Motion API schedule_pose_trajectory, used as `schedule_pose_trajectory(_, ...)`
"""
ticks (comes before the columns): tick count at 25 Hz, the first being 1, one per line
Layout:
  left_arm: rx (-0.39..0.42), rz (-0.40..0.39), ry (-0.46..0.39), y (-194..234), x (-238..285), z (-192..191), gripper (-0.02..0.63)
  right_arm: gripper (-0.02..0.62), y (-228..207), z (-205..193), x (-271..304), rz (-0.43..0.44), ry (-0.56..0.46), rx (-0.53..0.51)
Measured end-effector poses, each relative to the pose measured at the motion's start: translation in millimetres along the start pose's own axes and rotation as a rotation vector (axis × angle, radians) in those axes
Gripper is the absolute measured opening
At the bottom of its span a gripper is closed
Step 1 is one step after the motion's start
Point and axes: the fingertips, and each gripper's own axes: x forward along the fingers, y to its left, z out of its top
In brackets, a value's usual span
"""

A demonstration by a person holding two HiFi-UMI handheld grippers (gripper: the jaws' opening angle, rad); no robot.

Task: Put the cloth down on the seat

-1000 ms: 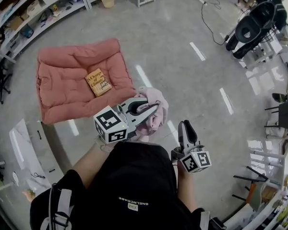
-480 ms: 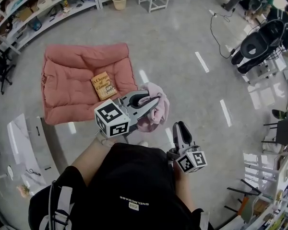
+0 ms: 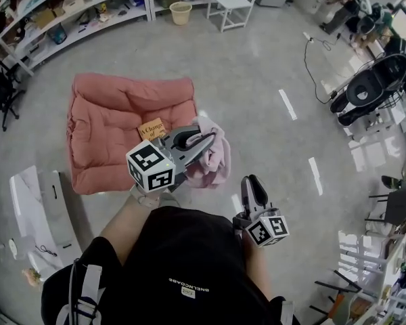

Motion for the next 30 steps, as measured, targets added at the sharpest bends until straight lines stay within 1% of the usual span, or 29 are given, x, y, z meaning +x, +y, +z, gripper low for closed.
schedule_pose_trajectory(4,0.003,0.038,-0.024,45,-21,20,0.054,0.101,14,-1,47,0.028,0.03,-0.006)
schedule_pose_trajectory(7,-0.002,0.082,-0.043,80,-43,31,0.054,0.101,28,-7,85,0.059,0.054,-0.003)
schedule_pose_trajectory(14,-0.015,0.179,-0.068,155,-111,51,0.054,0.101,81,-27,175,0.151,0.102,-0.002)
schedule_pose_trajectory(22,-0.017,0.309,-0.104,219,-199,69,0.054,0.101,148,-56,255,0.265,0.177,-0.018)
schedule_pose_trajectory(30,-0.031,0.439,-0.123,262,-290,68,0.054,0.101,210,-88,312,0.362,0.239,-0.039)
